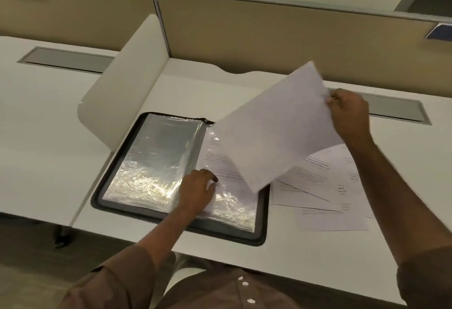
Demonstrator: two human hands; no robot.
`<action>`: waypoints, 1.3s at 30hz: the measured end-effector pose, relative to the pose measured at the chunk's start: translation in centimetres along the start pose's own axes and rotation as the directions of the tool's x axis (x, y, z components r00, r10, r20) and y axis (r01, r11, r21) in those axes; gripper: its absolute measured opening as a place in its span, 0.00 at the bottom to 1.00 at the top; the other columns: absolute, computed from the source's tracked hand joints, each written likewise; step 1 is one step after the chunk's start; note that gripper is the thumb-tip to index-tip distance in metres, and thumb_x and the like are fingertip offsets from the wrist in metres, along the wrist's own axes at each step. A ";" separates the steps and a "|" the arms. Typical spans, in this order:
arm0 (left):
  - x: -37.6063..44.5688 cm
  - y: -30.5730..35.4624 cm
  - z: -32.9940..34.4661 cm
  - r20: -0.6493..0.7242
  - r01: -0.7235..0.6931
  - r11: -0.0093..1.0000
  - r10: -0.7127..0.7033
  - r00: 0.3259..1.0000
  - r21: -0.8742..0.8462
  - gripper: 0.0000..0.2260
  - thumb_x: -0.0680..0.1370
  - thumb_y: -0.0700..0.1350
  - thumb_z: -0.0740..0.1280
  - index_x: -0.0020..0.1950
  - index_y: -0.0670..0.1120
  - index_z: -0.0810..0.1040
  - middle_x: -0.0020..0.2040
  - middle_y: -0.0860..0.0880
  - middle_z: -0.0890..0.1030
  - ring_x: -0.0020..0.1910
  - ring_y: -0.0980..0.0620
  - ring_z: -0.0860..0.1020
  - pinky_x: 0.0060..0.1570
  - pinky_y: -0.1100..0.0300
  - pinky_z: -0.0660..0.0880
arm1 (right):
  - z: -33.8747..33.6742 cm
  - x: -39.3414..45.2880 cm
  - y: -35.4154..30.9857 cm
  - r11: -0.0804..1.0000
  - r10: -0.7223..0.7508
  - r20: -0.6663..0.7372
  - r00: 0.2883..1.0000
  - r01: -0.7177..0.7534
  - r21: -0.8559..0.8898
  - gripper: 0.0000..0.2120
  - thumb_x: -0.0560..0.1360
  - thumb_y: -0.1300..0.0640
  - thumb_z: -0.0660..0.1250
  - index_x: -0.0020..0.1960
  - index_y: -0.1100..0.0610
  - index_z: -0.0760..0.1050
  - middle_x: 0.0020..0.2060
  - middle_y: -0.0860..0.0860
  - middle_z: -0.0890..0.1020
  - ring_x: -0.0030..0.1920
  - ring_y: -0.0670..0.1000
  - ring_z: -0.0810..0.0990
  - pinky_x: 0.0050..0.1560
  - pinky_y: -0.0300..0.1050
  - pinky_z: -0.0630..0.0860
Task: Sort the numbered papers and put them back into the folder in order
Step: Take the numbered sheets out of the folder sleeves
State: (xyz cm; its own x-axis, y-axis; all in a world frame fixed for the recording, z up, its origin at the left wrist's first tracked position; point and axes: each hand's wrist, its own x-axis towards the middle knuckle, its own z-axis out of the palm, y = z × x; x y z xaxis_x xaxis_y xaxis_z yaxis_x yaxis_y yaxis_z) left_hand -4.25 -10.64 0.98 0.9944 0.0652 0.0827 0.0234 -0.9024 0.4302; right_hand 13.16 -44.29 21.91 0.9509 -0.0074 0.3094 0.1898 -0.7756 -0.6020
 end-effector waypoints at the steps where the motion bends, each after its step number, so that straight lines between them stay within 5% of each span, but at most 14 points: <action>1: -0.1 1.2 -0.2 -0.014 -0.037 0.999 0.037 0.999 0.032 0.05 0.76 0.48 0.71 0.50 0.51 0.83 0.52 0.52 0.84 0.49 0.49 0.80 0.52 0.53 0.77 | -0.6 0.1 0.8 1.000 0.001 -0.162 0.987 0.002 0.019 0.13 0.79 0.54 0.62 0.53 0.60 0.82 0.44 0.59 0.85 0.44 0.59 0.81 0.44 0.45 0.68; 3: -0.7 2.8 0.2 -0.037 -0.082 0.997 0.082 0.996 0.009 0.09 0.73 0.50 0.74 0.51 0.51 0.82 0.55 0.51 0.83 0.51 0.48 0.81 0.54 0.51 0.77 | -1.9 0.0 1.6 0.998 -0.006 -0.410 0.912 0.034 0.061 0.14 0.82 0.54 0.61 0.54 0.62 0.82 0.44 0.60 0.85 0.41 0.55 0.79 0.42 0.44 0.68; 6: -1.1 3.3 1.9 0.054 -0.127 0.992 0.128 0.990 -0.012 0.21 0.73 0.58 0.73 0.62 0.50 0.79 0.67 0.46 0.78 0.67 0.42 0.76 0.66 0.43 0.71 | -2.6 -1.4 1.9 0.981 -0.162 -0.547 0.821 0.195 0.003 0.13 0.84 0.57 0.62 0.56 0.64 0.82 0.47 0.60 0.86 0.43 0.50 0.79 0.46 0.35 0.69; 9: -1.6 3.9 2.8 0.152 -0.120 0.993 0.115 0.982 0.019 0.32 0.76 0.68 0.59 0.74 0.52 0.71 0.78 0.46 0.67 0.79 0.42 0.61 0.76 0.37 0.56 | -1.1 -4.3 3.3 0.929 -0.362 -0.432 0.826 0.356 -0.098 0.12 0.84 0.61 0.62 0.63 0.61 0.81 0.59 0.54 0.84 0.59 0.50 0.83 0.62 0.39 0.75; 13: -2.0 4.3 2.9 0.250 -0.086 0.995 0.071 0.966 0.047 0.40 0.73 0.73 0.50 0.80 0.53 0.62 0.83 0.49 0.53 0.82 0.46 0.49 0.78 0.43 0.41 | 3.1 -9.4 7.5 0.878 -0.448 -0.179 0.876 0.393 -0.273 0.14 0.84 0.59 0.62 0.65 0.55 0.81 0.61 0.51 0.83 0.62 0.51 0.82 0.57 0.47 0.78; 17: -2.0 4.0 3.4 0.110 -0.128 0.992 0.127 0.986 0.002 0.35 0.75 0.74 0.55 0.70 0.52 0.75 0.76 0.49 0.69 0.78 0.45 0.63 0.76 0.39 0.59 | 6.6 -14.6 12.2 0.863 -0.370 0.019 0.929 0.351 -0.364 0.16 0.80 0.56 0.60 0.60 0.55 0.84 0.55 0.54 0.86 0.55 0.55 0.86 0.50 0.51 0.82; 21: -2.2 4.6 3.0 -0.016 -0.211 0.978 0.211 0.977 -0.001 0.27 0.73 0.71 0.64 0.58 0.51 0.81 0.64 0.51 0.80 0.67 0.48 0.74 0.68 0.45 0.71 | 7.6 -17.7 15.1 0.911 -0.187 0.171 0.967 0.236 -0.338 0.15 0.76 0.57 0.63 0.56 0.54 0.85 0.54 0.51 0.86 0.55 0.55 0.86 0.51 0.53 0.83; 25: -2.2 5.2 2.8 0.051 -0.202 0.979 0.201 0.978 0.019 0.27 0.66 0.69 0.73 0.55 0.51 0.81 0.60 0.51 0.80 0.61 0.48 0.77 0.62 0.50 0.73 | 7.7 -18.1 15.7 0.923 -0.108 0.290 0.951 0.204 -0.326 0.18 0.76 0.47 0.61 0.59 0.52 0.84 0.61 0.51 0.84 0.60 0.57 0.83 0.59 0.54 0.80; 29: -1.9 5.6 2.6 0.110 -0.179 0.983 0.174 0.979 0.038 0.22 0.63 0.62 0.80 0.48 0.51 0.81 0.56 0.51 0.79 0.56 0.49 0.77 0.55 0.51 0.75 | 8.1 -17.9 12.8 0.948 -0.084 0.298 0.951 0.168 -0.270 0.16 0.75 0.53 0.74 0.63 0.53 0.82 0.64 0.53 0.82 0.64 0.56 0.80 0.66 0.52 0.73; 33: -0.5 6.3 1.6 0.088 -0.156 0.987 0.152 0.984 0.045 0.11 0.70 0.55 0.78 0.41 0.49 0.81 0.47 0.53 0.80 0.46 0.50 0.79 0.46 0.53 0.74 | 9.9 -17.4 8.9 0.954 -0.210 0.252 0.945 0.254 -0.156 0.16 0.76 0.56 0.74 0.63 0.52 0.82 0.66 0.51 0.80 0.67 0.54 0.78 0.70 0.47 0.68; 39: 0.0 3.4 -0.9 -0.004 0.048 0.886 -0.056 0.998 -0.461 0.07 0.76 0.50 0.74 0.47 0.51 0.77 0.46 0.58 0.80 0.44 0.60 0.80 0.43 0.65 0.78 | 12.4 -18.1 1.6 0.965 -0.247 0.154 0.957 0.257 -0.050 0.14 0.77 0.59 0.72 0.63 0.55 0.81 0.65 0.51 0.80 0.67 0.51 0.76 0.71 0.42 0.66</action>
State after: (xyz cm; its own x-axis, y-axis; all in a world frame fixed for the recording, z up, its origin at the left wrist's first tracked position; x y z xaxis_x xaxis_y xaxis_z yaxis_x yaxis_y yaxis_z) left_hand -4.29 -13.27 3.26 0.9911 0.1177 0.0619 0.0213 -0.6003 0.7995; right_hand -0.72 -37.59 6.17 0.9005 0.2815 0.3315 0.4154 -0.7822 -0.4643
